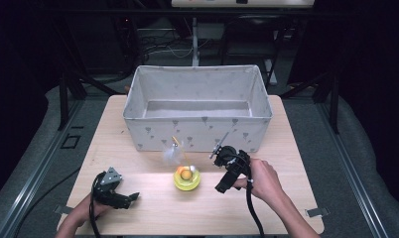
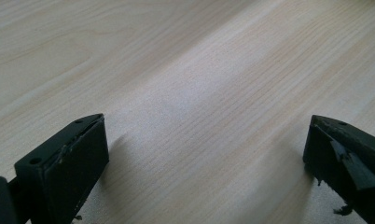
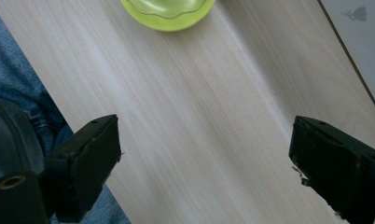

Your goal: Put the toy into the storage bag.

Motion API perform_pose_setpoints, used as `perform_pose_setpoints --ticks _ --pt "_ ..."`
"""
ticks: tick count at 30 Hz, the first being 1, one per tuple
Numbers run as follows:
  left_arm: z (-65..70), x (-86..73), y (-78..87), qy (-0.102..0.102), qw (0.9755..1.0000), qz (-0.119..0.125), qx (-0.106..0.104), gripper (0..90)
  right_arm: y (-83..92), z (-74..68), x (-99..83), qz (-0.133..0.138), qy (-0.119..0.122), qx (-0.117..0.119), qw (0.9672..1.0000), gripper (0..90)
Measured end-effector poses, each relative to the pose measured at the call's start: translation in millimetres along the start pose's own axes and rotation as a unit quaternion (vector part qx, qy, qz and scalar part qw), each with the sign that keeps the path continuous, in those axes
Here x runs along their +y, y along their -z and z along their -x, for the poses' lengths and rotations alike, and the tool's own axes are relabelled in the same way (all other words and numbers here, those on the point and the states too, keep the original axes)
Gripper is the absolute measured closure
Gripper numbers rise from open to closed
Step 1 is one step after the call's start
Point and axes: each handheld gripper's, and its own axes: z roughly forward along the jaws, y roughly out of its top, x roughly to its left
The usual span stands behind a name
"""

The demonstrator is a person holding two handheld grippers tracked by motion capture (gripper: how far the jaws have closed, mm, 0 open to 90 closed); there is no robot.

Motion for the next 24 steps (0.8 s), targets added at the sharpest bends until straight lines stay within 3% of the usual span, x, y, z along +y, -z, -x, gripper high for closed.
perform_pose_setpoints --ticks 24 --pt "0.0 -0.1 0.1 0.000 1.0000 0.000 -0.001 0.0 8.9 -19.4 56.0 0.006 0.048 0.018 0.9987 2.9"
